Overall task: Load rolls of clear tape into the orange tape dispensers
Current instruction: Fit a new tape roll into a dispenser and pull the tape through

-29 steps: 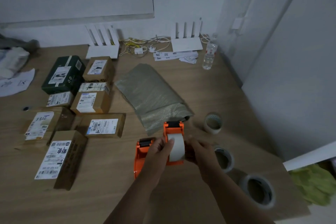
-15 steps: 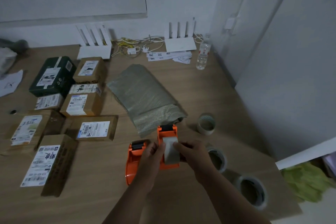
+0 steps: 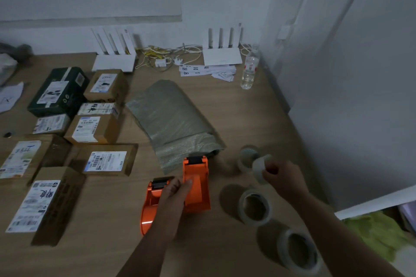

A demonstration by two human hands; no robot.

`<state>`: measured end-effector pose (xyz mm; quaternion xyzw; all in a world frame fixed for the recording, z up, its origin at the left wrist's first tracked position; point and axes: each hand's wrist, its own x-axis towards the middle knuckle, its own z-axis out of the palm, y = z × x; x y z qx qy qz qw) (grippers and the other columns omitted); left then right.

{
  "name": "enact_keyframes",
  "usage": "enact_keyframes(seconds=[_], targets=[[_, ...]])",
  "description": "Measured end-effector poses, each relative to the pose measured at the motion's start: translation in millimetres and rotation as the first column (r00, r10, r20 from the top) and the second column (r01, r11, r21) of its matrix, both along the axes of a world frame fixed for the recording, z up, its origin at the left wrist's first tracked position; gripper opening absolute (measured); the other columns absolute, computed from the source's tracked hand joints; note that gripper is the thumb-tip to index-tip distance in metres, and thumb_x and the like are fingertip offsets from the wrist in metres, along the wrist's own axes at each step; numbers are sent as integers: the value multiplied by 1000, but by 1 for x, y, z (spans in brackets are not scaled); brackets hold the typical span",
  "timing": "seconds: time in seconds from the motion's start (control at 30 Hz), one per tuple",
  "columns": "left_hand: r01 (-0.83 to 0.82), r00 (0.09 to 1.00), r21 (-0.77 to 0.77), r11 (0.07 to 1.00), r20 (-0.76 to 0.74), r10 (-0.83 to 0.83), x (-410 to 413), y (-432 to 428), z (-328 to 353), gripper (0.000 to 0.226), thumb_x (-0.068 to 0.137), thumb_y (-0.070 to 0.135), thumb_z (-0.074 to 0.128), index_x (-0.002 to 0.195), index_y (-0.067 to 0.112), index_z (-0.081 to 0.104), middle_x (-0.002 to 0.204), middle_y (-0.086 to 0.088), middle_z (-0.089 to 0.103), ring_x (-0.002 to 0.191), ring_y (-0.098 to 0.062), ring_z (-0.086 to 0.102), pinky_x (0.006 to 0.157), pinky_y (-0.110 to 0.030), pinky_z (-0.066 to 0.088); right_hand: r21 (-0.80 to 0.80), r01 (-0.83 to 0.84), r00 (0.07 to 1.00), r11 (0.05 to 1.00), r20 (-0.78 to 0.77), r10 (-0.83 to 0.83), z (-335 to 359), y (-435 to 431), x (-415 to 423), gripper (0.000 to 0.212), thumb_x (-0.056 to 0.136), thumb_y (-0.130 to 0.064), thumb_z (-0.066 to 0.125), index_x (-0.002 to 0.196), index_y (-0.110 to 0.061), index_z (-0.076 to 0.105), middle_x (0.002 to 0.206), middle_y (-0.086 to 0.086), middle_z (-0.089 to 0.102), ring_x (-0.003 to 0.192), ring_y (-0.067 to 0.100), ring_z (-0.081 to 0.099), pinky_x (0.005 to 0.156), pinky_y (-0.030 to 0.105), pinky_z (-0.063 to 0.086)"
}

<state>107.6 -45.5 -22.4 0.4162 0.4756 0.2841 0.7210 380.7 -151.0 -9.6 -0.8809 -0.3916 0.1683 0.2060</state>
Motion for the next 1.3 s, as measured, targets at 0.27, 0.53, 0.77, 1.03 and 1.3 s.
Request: enact_keyframes(seconds=[0.27, 0.53, 0.77, 1.03, 1.3], targets=[[-16, 1000, 48, 999, 7, 16, 6, -5, 0, 18, 94, 18, 57, 92, 4, 69, 80, -9, 68, 69, -14, 59, 63, -25, 47, -340, -171, 922, 925, 275, 272, -39, 3, 62, 18, 85, -20, 52, 98, -19, 64, 104, 13, 69, 96, 36, 67, 72, 37, 52], [-24, 999, 128, 991, -18, 27, 7, -12, 2, 20, 95, 11, 55, 76, 14, 63, 57, 5, 58, 48, -4, 50, 42, -11, 38, -464, -225, 876, 857, 289, 386, -77, 5, 90, 39, 93, -14, 42, 128, -20, 56, 126, 11, 61, 114, 31, 60, 86, 39, 52], [-52, 998, 138, 989, -12, 54, 7, -15, 2, 21, 95, 10, 55, 78, 14, 66, 60, 6, 60, 52, -3, 52, 50, -15, 42, -473, -225, 877, 852, 283, 389, -91, 1, 95, 37, 91, -7, 44, 124, -11, 58, 122, 17, 62, 112, 35, 59, 86, 44, 54], [-67, 998, 90, 994, -3, 67, 7, -16, 7, 18, 95, 11, 56, 81, 14, 67, 67, -1, 62, 59, -9, 54, 60, -26, 43, -310, -172, 893, 935, 352, 281, -64, 10, 65, 23, 88, -7, 49, 102, -2, 66, 107, 22, 63, 101, 40, 62, 77, 43, 53], [-81, 997, 72, 994, 13, 80, 9, -17, 15, 19, 95, 11, 55, 82, 15, 68, 65, 4, 67, 57, -5, 60, 57, -20, 49, 62, -307, 930, 950, -193, 313, -40, 36, -68, 18, 87, -12, 58, 76, -23, 66, 73, 4, 66, 68, 8, 62, 65, 35, 44]])
